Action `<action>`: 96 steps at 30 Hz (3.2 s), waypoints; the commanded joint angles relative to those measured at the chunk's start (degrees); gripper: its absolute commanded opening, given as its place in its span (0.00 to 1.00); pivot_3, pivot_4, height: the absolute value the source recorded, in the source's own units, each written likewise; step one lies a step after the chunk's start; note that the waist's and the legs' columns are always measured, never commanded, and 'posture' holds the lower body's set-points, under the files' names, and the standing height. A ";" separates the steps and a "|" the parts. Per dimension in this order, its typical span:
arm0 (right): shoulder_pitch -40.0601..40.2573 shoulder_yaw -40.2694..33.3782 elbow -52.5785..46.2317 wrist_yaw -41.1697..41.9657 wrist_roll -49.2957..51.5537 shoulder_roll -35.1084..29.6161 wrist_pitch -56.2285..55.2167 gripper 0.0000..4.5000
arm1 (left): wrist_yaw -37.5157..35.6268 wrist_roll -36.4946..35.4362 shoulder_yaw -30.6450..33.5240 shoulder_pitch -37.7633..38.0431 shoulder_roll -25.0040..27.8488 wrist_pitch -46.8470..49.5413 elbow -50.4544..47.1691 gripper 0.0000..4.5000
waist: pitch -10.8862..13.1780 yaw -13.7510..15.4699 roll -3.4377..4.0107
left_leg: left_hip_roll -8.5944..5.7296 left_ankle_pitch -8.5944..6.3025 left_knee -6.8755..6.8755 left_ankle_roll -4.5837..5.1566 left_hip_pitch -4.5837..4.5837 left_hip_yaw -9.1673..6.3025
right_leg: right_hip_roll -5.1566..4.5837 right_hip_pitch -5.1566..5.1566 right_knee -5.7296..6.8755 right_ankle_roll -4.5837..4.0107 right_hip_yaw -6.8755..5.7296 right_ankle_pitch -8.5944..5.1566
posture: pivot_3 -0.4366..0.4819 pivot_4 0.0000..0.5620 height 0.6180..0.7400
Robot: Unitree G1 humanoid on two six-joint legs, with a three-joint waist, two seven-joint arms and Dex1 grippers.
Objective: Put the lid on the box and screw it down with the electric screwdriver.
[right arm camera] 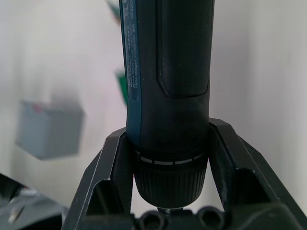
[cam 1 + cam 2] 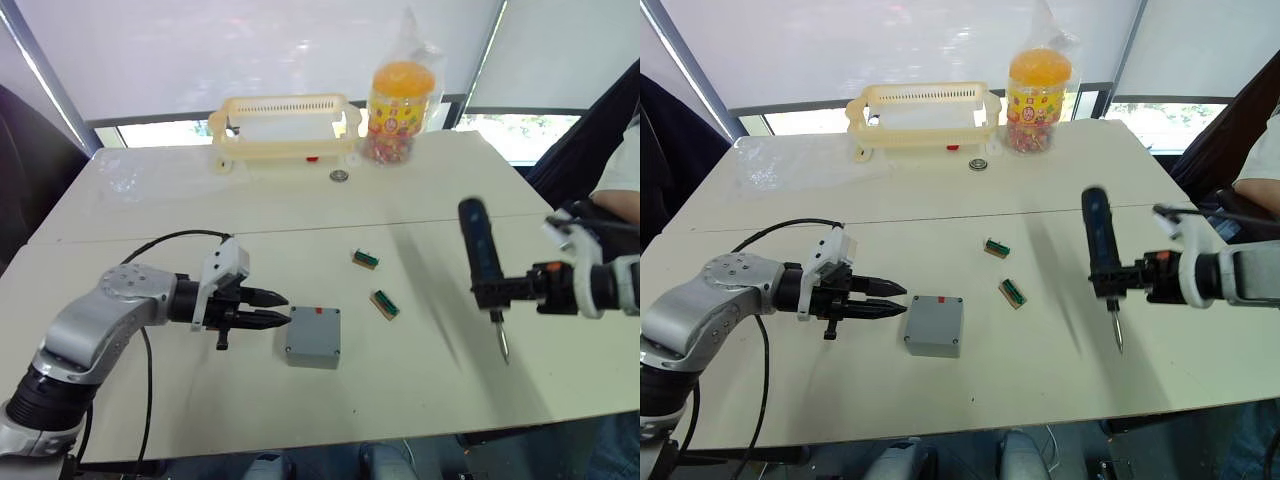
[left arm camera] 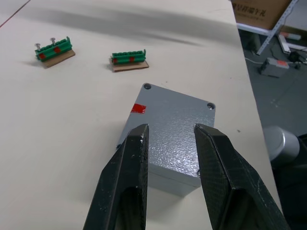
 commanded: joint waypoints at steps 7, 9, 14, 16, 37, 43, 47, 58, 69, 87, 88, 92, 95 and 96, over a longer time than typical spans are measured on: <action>-5.70 8.42 8.95 -6.03 0.80 2.13 0.45 0.39 | 5.46 -0.62 -0.56 0.55 -3.67 0.88 -5.35 0.33 | 0.00 -0.03 0.00 | -0.08 0.00 0.04 0.00 -0.13 0.03 | -0.09 -0.17 0.10 0.05 0.01 0.03 | 0.48 0.27 1.00; -6.65 8.92 9.97 -6.44 -2.36 3.30 0.45 0.50 | 6.47 -0.48 -0.72 0.56 -4.39 1.08 -5.60 0.32 | 0.00 -0.03 0.01 | -0.08 0.00 0.04 0.00 -0.11 0.04 | -0.05 -0.17 0.09 0.05 0.01 0.03 | 0.48 0.27 1.00; -7.67 8.70 8.65 -4.83 -9.28 5.19 0.45 0.98 | 7.41 -0.24 -0.46 1.23 -4.24 0.78 -5.59 0.32 | -0.05 0.06 -0.08 | -0.08 0.00 0.05 0.00 -0.10 0.01 | -0.01 -0.14 0.10 0.05 0.01 0.03 | 0.48 0.27 1.00; -7.80 9.25 4.16 -1.14 -14.83 4.23 -3.03 0.98 | 7.43 -0.37 0.06 1.62 -3.76 0.82 -5.45 0.32 | -0.06 0.16 -0.09 | -0.08 0.00 0.05 0.00 -0.04 0.00 | -0.01 -0.05 0.07 0.05 0.00 0.03 | 0.48 0.27 1.00; -2.75 16.26 3.16 33.49 -65.31 34.37 -76.10 0.98 | 12.10 -1.01 3.18 -5.38 -5.48 3.66 2.61 0.32 | -0.08 -0.02 -0.13 | -0.12 0.09 0.03 -0.19 -0.05 -0.33 | 0.09 -0.21 0.24 0.04 0.03 0.05 | 0.48 0.27 1.00; -6.49 14.89 12.81 35.10 -68.35 39.59 -78.48 0.93 | 13.22 -1.33 3.45 -4.22 -5.62 4.99 0.62 0.32 | -0.08 -0.22 -0.12 | -0.11 0.18 -0.03 -0.33 -0.04 -0.38 | 0.11 -0.25 0.27 0.00 0.02 0.07 | 0.48 0.27 1.00; -8.23 13.80 16.57 35.77 -70.15 41.36 -79.68 0.56 | 13.64 -1.41 3.68 -3.49 -5.43 5.24 -0.03 0.32 | -0.08 -0.23 -0.12 | -0.12 0.20 -0.05 -0.37 -0.04 -0.38 | 0.11 -0.28 0.28 0.00 0.02 0.07 | 0.48 0.27 1.00; -10.31 13.04 21.82 36.54 -75.19 43.12 -82.64 0.46 | 14.99 -1.52 4.15 -1.68 -5.49 5.64 -1.67 0.32 | -0.08 -0.28 -0.12 | -0.13 0.22 -0.05 -0.42 -0.04 -0.40 | 0.11 -0.29 0.35 0.00 0.02 0.07 | 0.48 0.27 1.00; -11.08 11.15 23.62 36.69 -76.75 44.66 -83.33 0.29 | 14.81 -0.94 3.54 -1.04 -5.49 5.02 -1.57 0.32 | -0.08 -0.35 -0.11 | -0.12 0.23 -0.06 -0.43 -0.04 -0.41 | 0.11 -0.30 0.37 -0.01 0.02 0.07 | 0.48 0.27 1.00; -10.76 9.46 19.29 38.48 -76.74 44.15 -82.40 0.01 | 14.41 -0.41 2.95 -1.15 -5.99 4.32 -0.88 0.32 | -0.08 -0.35 -0.11 | -0.13 0.23 -0.06 -0.44 -0.04 -0.41 | 0.11 -0.30 0.37 -0.01 0.02 0.07 | 0.48 0.27 1.00; -10.89 9.15 18.79 38.61 -76.49 44.07 -81.98 0.01 | 14.34 -0.39 2.90 -1.18 -6.04 4.28 -0.84 0.32 | -0.08 -0.35 -0.11 | -0.13 0.23 -0.06 -0.44 -0.04 -0.40 | 0.11 -0.30 0.37 -0.01 0.02 0.07 | 0.48 0.27 1.00; -10.82 8.36 16.39 39.23 -76.14 43.37 -80.65 0.01 | 13.86 -0.29 2.55 -1.26 -6.04 4.27 -0.91 0.32 | -0.08 -0.33 -0.11 | -0.13 0.23 -0.06 -0.44 -0.04 -0.40 | 0.11 -0.30 0.37 -0.01 0.02 0.07 | 0.48 0.27 1.00; -10.17 6.80 12.37 39.10 -74.73 42.50 -77.95 0.01 | 13.19 -0.68 2.70 -1.10 -5.52 4.72 -1.64 0.32 | -0.08 -0.29 -0.11 | -0.13 0.23 -0.06 -0.44 -0.04 -0.40 | 0.10 -0.30 0.37 -0.01 0.02 0.07 | 0.48 0.27 1.00; -9.51 6.38 9.05 39.47 -73.84 41.85 -76.24 0.01 | 12.42 -1.03 2.63 -1.01 -4.95 5.08 -2.24 0.32 | -0.08 -0.29 -0.11 | -0.13 0.23 -0.06 -0.44 -0.04 -0.41 | 0.10 -0.30 0.37 -0.01 0.02 0.07 | 0.48 0.27 1.00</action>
